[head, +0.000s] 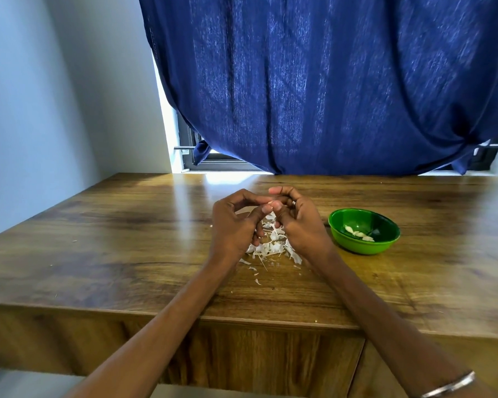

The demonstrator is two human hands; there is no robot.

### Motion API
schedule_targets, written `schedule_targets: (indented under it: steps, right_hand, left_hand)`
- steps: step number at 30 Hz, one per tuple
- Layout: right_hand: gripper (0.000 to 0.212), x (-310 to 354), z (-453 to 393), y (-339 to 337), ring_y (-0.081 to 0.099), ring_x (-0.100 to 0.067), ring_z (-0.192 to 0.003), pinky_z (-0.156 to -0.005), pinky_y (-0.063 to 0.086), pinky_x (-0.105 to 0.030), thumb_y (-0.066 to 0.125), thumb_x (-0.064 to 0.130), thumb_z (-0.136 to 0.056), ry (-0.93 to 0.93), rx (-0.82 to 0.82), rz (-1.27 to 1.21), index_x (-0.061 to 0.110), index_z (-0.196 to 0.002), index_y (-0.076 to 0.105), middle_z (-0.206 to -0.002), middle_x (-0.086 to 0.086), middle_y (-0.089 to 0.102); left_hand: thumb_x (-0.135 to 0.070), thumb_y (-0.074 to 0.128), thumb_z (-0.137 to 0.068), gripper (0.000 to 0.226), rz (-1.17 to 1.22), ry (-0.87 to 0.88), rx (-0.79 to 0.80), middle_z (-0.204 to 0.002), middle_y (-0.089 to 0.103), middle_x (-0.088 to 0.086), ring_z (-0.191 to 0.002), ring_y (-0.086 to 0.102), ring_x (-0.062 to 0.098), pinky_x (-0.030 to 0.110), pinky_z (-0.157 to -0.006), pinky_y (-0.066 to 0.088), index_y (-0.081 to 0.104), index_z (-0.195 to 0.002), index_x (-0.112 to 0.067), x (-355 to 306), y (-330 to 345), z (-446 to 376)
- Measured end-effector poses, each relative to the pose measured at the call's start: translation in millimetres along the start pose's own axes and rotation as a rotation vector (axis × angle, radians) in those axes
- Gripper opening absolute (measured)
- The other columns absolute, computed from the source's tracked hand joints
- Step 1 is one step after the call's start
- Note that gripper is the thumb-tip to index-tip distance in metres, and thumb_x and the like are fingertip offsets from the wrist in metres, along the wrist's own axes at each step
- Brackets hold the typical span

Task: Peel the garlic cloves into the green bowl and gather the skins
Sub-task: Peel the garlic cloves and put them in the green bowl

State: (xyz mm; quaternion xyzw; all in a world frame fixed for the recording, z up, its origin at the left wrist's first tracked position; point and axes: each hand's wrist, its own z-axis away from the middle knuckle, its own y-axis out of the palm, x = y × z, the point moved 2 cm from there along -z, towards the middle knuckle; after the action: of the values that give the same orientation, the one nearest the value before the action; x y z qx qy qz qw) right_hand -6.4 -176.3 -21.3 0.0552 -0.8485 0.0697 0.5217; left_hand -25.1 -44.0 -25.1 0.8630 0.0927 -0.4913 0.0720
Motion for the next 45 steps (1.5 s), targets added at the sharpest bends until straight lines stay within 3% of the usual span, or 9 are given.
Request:
schedule_targets:
  steps: [3, 8, 15, 20, 28, 33, 38, 41, 45]
  right_hand:
    - [0.024, -0.8, -0.8, -1.1, 0.061, 0.001, -0.078, -0.069, 0.052, -0.018, 0.058, 0.007, -0.1, -0.006, -0.008, -0.014, 0.025, -0.116, 0.062, -0.113, -0.01, 0.069]
    - [0.027, -0.4, 1.3, -2.2, 0.072, -0.02, -0.099, -0.083, 0.058, -0.027, 0.065, 0.006, -0.095, 0.019, -0.035, -0.108, 0.018, -0.119, 0.065, -0.109, -0.01, 0.072]
    - [0.027, -0.1, 1.8, -3.7, 0.075, -0.015, -0.091, -0.081, 0.061, -0.029, 0.07, 0.006, -0.092, 0.064, -0.085, -0.16, 0.014, -0.116, 0.062, -0.097, -0.005, 0.077]
    - [0.022, -0.9, 1.0, -3.1, 0.074, -0.009, -0.087, -0.076, 0.059, -0.022, 0.066, 0.006, -0.095, 0.068, -0.064, -0.103, 0.016, -0.114, 0.061, -0.098, -0.006, 0.076]
    - [0.021, -0.5, 0.8, -3.2, 0.069, -0.004, -0.085, -0.07, 0.055, -0.015, 0.061, 0.006, -0.098, 0.058, -0.063, 0.044, 0.017, -0.115, 0.057, -0.103, -0.006, 0.072]
    - [0.019, -3.6, 1.1, -1.9, 0.068, -0.014, -0.1, -0.089, 0.057, -0.033, 0.057, 0.006, -0.1, 0.102, -0.009, 0.046, 0.024, -0.106, 0.055, -0.111, -0.011, 0.07]
    - [0.013, -2.6, 1.7, -2.1, 0.066, -0.013, -0.092, -0.079, 0.056, -0.025, 0.055, 0.004, -0.101, 0.084, 0.004, 0.047, 0.017, -0.101, 0.056, -0.105, -0.014, 0.071]
    - [0.014, -4.0, 1.5, -2.2, 0.066, -0.015, -0.091, -0.083, 0.056, -0.033, 0.053, 0.004, -0.102, 0.079, 0.013, 0.067, 0.017, -0.098, 0.056, -0.102, -0.016, 0.07]
    - [0.018, -3.1, 0.3, -2.2, 0.069, -0.018, -0.1, -0.084, 0.057, -0.03, 0.057, 0.002, -0.1, 0.057, -0.053, 0.022, 0.02, -0.102, 0.059, -0.108, -0.013, 0.069]
  left_hand:
    - [-0.009, 0.082, -0.085, 0.009, -0.001, -0.007, 0.0, -0.08, 0.077, 0.003, -0.044, 0.056, 0.021, 0.025, -0.039, 0.044, 0.076, -0.091, -0.005, -0.4, 0.6, -1.1]
    - [-0.009, 0.082, -0.084, 0.014, 0.029, -0.012, 0.011, -0.084, 0.077, 0.001, -0.044, 0.056, 0.02, 0.025, -0.037, 0.043, 0.076, -0.096, -0.009, -2.3, -1.9, 0.8]
    - [-0.023, 0.086, -0.081, 0.013, 0.018, -0.056, 0.033, -0.068, 0.073, 0.006, -0.046, 0.058, 0.022, 0.034, -0.044, 0.049, 0.081, -0.092, -0.018, 0.6, 0.0, 1.0]
    - [-0.003, 0.084, -0.078, 0.012, 0.044, -0.052, 0.029, -0.07, 0.076, 0.003, -0.047, 0.063, 0.021, 0.027, -0.039, 0.047, 0.079, -0.087, -0.01, -2.7, -2.1, 1.2]
    - [0.0, 0.083, -0.079, 0.013, -0.03, -0.045, 0.023, -0.068, 0.075, 0.011, -0.049, 0.067, 0.025, 0.026, -0.039, 0.047, 0.079, -0.089, -0.008, -1.2, -2.7, 1.1]
    - [0.001, 0.081, -0.079, 0.01, -0.04, -0.037, 0.038, -0.067, 0.073, 0.016, -0.048, 0.066, 0.026, 0.026, -0.041, 0.047, 0.079, -0.089, -0.003, -3.4, -4.6, 2.7]
    - [0.004, 0.08, -0.08, 0.009, -0.023, -0.036, 0.016, -0.065, 0.073, 0.014, -0.046, 0.065, 0.024, 0.026, -0.04, 0.048, 0.078, -0.087, -0.001, -5.4, -3.8, 5.4]
    - [0.002, 0.083, -0.079, 0.008, -0.058, -0.017, 0.023, -0.065, 0.074, 0.012, -0.048, 0.066, 0.027, 0.032, -0.044, 0.053, 0.077, -0.084, 0.0, -5.0, -2.4, 7.3]
    - [0.004, 0.079, -0.081, 0.006, -0.036, -0.001, 0.002, -0.068, 0.074, 0.012, -0.047, 0.065, 0.03, 0.041, -0.045, 0.054, 0.075, -0.084, 0.0, -4.2, 2.0, 7.4]
